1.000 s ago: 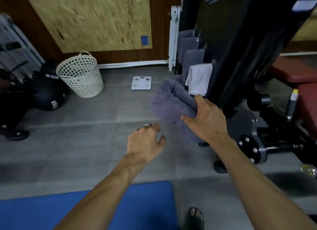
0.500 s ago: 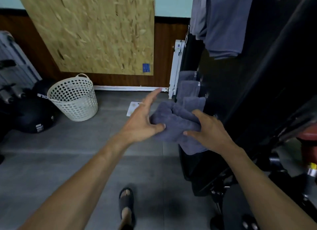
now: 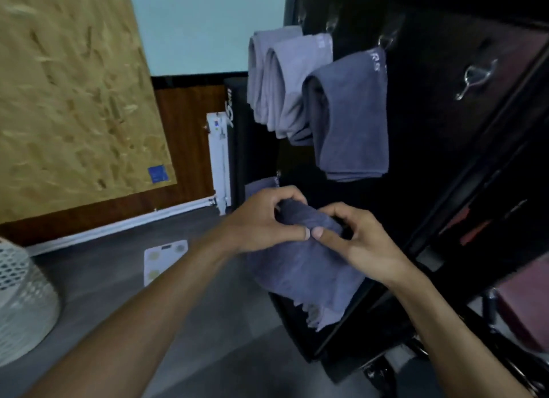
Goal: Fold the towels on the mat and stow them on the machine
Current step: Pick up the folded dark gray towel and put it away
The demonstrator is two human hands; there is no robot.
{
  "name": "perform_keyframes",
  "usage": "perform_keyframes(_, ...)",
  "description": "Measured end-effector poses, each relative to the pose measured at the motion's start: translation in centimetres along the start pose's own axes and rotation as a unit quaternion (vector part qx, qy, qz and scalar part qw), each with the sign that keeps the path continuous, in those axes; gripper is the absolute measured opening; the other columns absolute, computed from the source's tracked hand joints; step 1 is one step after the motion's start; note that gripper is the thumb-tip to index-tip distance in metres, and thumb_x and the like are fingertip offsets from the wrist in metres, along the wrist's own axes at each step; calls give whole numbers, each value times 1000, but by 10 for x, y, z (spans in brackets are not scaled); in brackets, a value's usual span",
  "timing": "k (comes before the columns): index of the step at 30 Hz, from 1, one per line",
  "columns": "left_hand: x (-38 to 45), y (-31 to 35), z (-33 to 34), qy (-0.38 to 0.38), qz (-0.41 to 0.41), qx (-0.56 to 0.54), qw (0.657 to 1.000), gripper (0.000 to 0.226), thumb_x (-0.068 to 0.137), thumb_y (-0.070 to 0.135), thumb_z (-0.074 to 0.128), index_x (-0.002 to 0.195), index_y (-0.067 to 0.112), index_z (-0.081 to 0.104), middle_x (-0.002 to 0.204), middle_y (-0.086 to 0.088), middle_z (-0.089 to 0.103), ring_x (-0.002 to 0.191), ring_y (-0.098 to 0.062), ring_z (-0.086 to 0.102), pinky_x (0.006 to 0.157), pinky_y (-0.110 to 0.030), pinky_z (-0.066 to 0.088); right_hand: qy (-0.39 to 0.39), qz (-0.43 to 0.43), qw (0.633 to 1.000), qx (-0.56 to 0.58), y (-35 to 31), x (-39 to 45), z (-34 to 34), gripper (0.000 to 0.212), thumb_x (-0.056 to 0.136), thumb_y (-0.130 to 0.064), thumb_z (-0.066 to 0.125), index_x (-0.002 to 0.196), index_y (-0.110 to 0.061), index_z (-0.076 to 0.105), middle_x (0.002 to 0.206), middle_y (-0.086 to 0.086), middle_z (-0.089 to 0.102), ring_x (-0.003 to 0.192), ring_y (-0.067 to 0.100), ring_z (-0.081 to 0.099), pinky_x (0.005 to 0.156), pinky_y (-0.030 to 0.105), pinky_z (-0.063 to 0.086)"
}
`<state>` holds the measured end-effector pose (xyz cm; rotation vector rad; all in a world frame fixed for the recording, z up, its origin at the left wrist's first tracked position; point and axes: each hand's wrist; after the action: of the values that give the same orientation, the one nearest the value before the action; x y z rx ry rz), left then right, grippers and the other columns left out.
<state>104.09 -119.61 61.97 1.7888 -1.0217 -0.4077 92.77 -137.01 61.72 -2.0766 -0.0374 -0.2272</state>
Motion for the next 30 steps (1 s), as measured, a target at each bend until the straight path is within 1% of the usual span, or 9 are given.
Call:
perform_keyframes(4, 34, 10, -17, -76, 2, -98, 992, 13, 94, 25, 57, 97, 24, 69, 95, 9, 66, 93, -7, 62, 79, -21, 48, 52, 11, 998, 19, -15, 5, -26, 7, 92, -17, 64, 93, -11, 67, 90, 5, 70, 86, 20, 67, 76, 30, 53)
perform_keyframes(7, 60, 17, -24, -56, -23, -146, 987, 18, 86, 21, 51, 89, 21, 69, 110, 8, 54, 104, 2, 51, 91, -7, 36, 92, 12, 994, 53, -30, 2, -48, 12, 91, -18, 64, 94, -7, 67, 91, 5, 71, 85, 16, 68, 76, 25, 53)
perform_keyframes(9, 74, 23, -25, -122, -4, -157, 980, 26, 79, 19, 45, 89, 19, 69, 116, 5, 57, 110, 0, 52, 100, -16, 34, 125, 16, 989, 77, -39, 1, -58, 16, 86, -22, 63, 93, -8, 68, 90, 5, 72, 85, 15, 68, 75, 25, 53)
perform_keyframes(11, 87, 32, -22, -165, 9, -180, 970, 23, 83, 17, 48, 89, 20, 70, 104, 0, 64, 102, -13, 57, 96, -29, 38, 162, 17, 982, 97, -44, 0, -68, 16, 84, -24, 63, 91, -10, 69, 89, 6, 72, 85, 18, 68, 75, 27, 54)
perform_keyframes(14, 106, 52, -12, -111, 25, -235, 965, 16, 91, 12, 56, 97, 17, 70, 96, -4, 67, 94, -18, 60, 92, -33, 42, 238, 9, 965, 114, -48, -1, -83, 16, 84, -19, 64, 95, -9, 68, 89, 9, 72, 86, 22, 68, 79, 33, 55)
perform_keyframes(17, 124, 80, 2, -60, 34, -302, 951, 23, 96, 2, 51, 104, 19, 63, 88, -7, 66, 83, -16, 61, 81, -29, 48, 341, -14, 933, 115, -52, -1, -98, 17, 88, -5, 64, 102, -13, 60, 74, -3, 67, 73, 11, 63, 71, 25, 52)
perform_keyframes(23, 172, 132, 18, -36, 40, -320, 946, 22, 98, 6, 49, 85, 19, 63, 66, -3, 56, 57, -12, 50, 53, -21, 44, 468, -53, 881, -32, -60, 14, -126, 16, 99, -10, 52, 100, -24, 61, 82, -15, 63, 82, 6, 61, 77, 32, 51)
perform_keyframes(28, 206, 139, 28, -66, 40, -261, 962, 15, 95, 3, 54, 89, 10, 66, 71, -8, 59, 65, -14, 54, 59, -20, 47, 548, -1, 828, -116, -54, 26, -126, 27, 98, -12, 49, 109, -26, 69, 95, -13, 66, 90, 4, 63, 87, 37, 54)
perform_keyframes(30, 208, 140, 29, -60, 41, -224, 972, 18, 93, 4, 56, 86, 11, 70, 79, -8, 65, 74, -15, 60, 67, -20, 50, 570, 16, 811, -129, -47, 28, -121, 29, 96, -11, 49, 112, -26, 70, 95, -10, 66, 88, 10, 65, 85, 42, 55)
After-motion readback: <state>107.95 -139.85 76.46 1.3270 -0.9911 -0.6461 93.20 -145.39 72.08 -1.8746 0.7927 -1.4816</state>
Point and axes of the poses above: each hand's wrist, its own x-axis towards the middle knuckle, its own z-axis out of the palm, y = z × x
